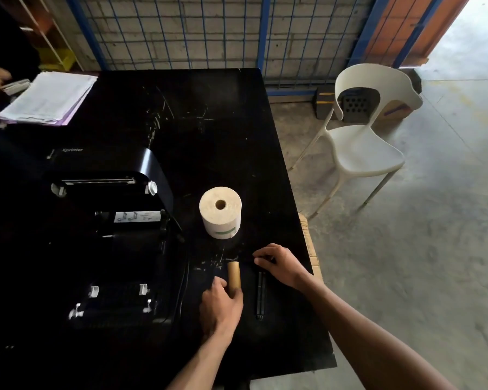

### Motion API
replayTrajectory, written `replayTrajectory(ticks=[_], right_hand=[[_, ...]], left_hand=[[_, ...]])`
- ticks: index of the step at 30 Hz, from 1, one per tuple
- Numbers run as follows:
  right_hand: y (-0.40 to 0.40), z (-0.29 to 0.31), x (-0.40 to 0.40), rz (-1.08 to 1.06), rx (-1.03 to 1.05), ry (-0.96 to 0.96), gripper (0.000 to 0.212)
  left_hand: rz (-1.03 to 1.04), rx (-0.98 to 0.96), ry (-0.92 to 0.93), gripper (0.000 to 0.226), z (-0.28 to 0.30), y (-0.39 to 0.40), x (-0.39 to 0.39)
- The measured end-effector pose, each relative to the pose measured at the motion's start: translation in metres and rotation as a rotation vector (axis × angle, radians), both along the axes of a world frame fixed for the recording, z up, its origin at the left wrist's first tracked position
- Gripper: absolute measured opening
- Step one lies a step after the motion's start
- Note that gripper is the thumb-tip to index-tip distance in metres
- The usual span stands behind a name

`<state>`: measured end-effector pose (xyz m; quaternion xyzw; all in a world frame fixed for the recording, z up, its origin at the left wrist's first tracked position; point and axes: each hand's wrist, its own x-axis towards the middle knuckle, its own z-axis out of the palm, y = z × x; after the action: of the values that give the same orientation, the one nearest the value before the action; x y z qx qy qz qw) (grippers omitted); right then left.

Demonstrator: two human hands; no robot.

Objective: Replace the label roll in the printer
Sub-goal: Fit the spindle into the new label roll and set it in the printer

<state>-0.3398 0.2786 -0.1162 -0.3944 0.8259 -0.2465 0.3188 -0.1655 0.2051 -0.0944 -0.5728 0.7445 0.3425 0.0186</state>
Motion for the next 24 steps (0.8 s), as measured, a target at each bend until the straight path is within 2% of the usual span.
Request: replayTrajectory(ticks=[7,10,13,16,18,20,24], right_hand=[[-0.005,-0.001,-0.01,-0.101,-0.068,-0.06,0.025],[-0.018,0.001,-0.012,-0.164,-0.126,-0.071,0.028],[-0.04,0.003,-0.01,-0.209,-0.148,-0.115,0.045],[-0.063,-0.001,-0.007,-0.227,-0.078,-0.137,0.071],[-0.076,-0.006,-0.005,-0.233,-0.035,-0.116,0.082],[-0.085,-0.01,-0.003,-0.237,0.003,-0.072,0.087],[-0.092,-0.018,0.002,-0.279,-0.003,-0.007,0.088]], left_hand=[[0.0,-0.043,0.041,0.023,0.012,-0.017,-0.009],[-0.03,-0.198,0.126,0.022,0.025,-0.035,-0.02],[-0.127,-0.353,0.263,0.031,0.037,-0.068,-0.039],[-0.334,-0.358,0.182,0.056,0.045,-0.103,-0.059],[-0.458,-0.323,0.094,0.063,0.047,-0.117,-0.067],[-0.53,-0.315,0.01,0.065,0.047,-0.124,-0.073],[-0.536,-0.286,-0.087,0.068,0.043,-0.127,-0.079]])
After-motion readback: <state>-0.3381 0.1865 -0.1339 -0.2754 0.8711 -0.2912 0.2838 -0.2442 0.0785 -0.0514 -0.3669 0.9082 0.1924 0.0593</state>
